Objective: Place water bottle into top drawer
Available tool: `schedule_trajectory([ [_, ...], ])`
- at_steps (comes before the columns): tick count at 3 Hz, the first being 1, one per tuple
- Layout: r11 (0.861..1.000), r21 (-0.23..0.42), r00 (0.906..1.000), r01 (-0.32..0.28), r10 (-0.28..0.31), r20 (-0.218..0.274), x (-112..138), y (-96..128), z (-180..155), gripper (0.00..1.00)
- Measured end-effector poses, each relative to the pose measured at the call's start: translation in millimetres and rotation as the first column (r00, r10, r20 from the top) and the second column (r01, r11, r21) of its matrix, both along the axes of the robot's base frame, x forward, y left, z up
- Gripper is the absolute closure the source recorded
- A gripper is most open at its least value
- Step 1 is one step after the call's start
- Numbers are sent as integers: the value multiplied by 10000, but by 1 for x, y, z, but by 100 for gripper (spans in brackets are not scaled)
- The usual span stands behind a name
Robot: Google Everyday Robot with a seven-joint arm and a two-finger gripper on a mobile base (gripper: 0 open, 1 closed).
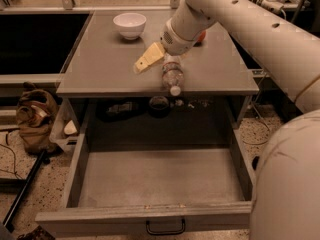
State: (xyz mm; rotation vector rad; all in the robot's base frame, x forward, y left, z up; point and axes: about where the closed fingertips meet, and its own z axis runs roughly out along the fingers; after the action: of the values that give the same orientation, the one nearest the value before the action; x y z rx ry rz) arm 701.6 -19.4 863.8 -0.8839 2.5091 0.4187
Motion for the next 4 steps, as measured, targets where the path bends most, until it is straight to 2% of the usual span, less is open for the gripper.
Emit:
schedule_trajectory([
  [1,9997,-232,9997,35,-40,-242,-1,4,-17,0],
  [2,9997,-237,9997,35,-41,-249,-1,4,-17,18],
  [4,9999,-92,9997,-79,77,-247,-3,4,-17,64],
])
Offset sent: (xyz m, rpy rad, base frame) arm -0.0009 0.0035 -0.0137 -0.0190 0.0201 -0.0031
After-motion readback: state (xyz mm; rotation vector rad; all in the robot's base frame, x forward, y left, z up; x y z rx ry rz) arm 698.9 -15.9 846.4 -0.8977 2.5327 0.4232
